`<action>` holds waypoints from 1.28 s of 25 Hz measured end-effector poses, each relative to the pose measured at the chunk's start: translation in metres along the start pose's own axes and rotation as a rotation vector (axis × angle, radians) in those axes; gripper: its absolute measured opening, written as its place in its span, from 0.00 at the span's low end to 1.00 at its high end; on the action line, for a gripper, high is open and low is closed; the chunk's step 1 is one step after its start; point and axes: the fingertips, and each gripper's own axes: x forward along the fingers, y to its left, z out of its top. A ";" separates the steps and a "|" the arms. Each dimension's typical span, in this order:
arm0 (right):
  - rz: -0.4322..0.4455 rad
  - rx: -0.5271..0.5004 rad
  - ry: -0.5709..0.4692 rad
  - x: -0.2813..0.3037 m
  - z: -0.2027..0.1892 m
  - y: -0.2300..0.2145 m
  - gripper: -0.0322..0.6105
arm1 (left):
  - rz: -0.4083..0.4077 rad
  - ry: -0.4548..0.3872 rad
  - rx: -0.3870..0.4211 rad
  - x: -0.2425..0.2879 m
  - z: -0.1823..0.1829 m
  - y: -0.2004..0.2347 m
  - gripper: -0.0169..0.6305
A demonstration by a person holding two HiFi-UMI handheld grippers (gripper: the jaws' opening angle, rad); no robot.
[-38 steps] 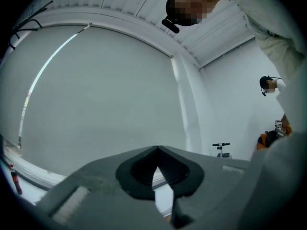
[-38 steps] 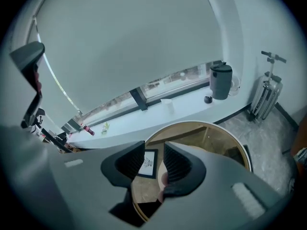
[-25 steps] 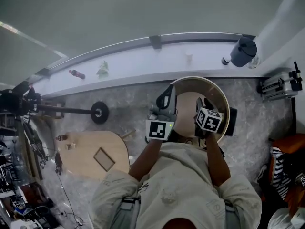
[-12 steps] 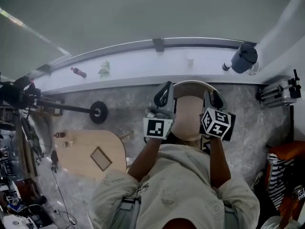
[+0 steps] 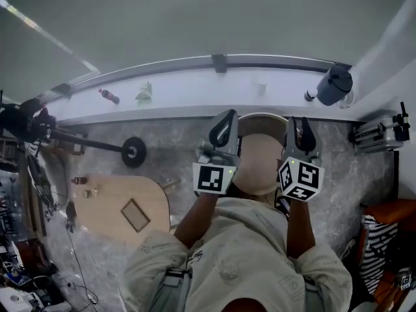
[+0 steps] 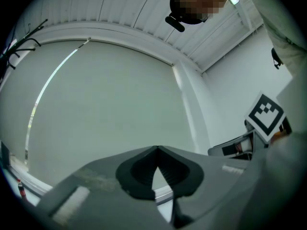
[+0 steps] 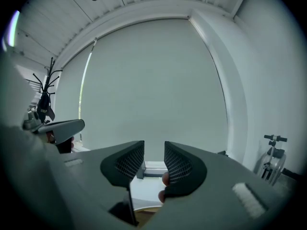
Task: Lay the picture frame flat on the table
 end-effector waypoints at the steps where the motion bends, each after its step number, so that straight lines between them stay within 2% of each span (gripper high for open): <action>1: 0.003 -0.005 -0.019 -0.002 0.007 0.002 0.26 | -0.003 -0.002 0.011 0.000 0.003 0.000 0.03; 12: -0.012 -0.210 -0.167 -0.019 0.041 0.029 0.26 | 0.021 0.003 0.028 -0.004 0.012 0.010 0.03; 20: -0.054 -0.245 -0.364 -0.044 0.073 0.039 0.26 | 0.016 0.006 0.036 -0.008 0.013 0.009 0.03; 32: -0.042 -0.278 -0.363 -0.045 0.076 0.039 0.25 | 0.024 -0.021 0.027 -0.013 0.018 0.012 0.03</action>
